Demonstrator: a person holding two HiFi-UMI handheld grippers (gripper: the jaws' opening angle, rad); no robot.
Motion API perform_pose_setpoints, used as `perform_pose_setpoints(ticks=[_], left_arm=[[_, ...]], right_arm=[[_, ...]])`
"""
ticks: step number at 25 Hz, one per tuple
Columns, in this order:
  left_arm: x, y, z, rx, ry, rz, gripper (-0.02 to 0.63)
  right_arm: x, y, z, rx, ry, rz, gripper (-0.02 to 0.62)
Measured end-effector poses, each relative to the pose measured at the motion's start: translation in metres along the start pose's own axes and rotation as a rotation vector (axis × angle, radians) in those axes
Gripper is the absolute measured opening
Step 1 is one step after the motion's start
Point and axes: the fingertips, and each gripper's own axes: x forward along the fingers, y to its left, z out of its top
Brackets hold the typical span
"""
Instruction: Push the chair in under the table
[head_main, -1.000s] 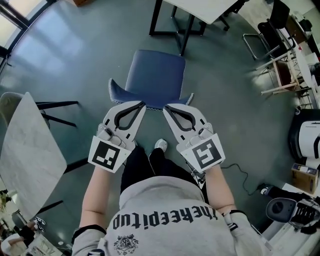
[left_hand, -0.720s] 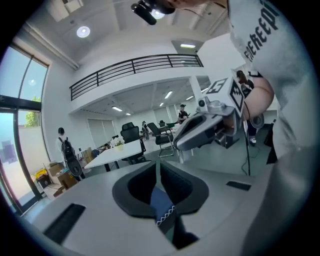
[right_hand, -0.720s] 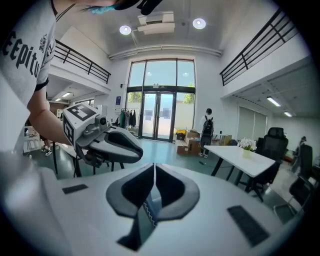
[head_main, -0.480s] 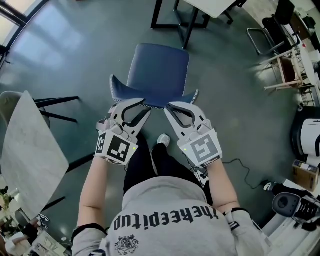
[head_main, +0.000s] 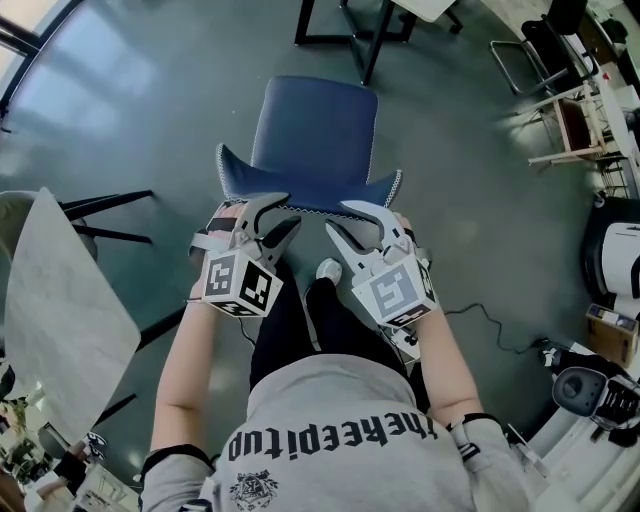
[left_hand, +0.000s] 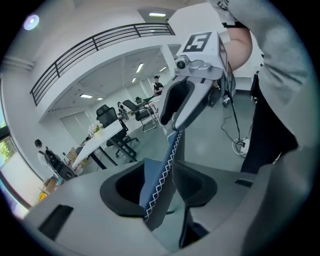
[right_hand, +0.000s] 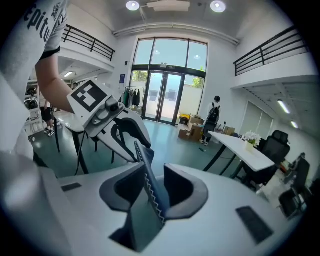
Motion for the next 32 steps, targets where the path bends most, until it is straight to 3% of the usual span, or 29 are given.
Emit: perform_pose_setpoints(ticks=[10, 15, 32], left_arm=[[0.019, -0.005, -0.023, 0.040, 0.062, -0.051, 0.179], [0.025, -0.004, -0.025, 0.060, 0.090, -0.038, 0.178], [0.028, 0.009, -0.034, 0.075, 0.127, -0.040, 0.126]], right_arm=[[0.020, 0.001, -0.038, -0.080, 0.140, -0.006, 0.156], [0.025, 0.000, -0.057, -0.110, 0.197, -0.002, 0.158], [0.042, -0.007, -0.056, -0.161, 0.214, -0.033, 0.115]])
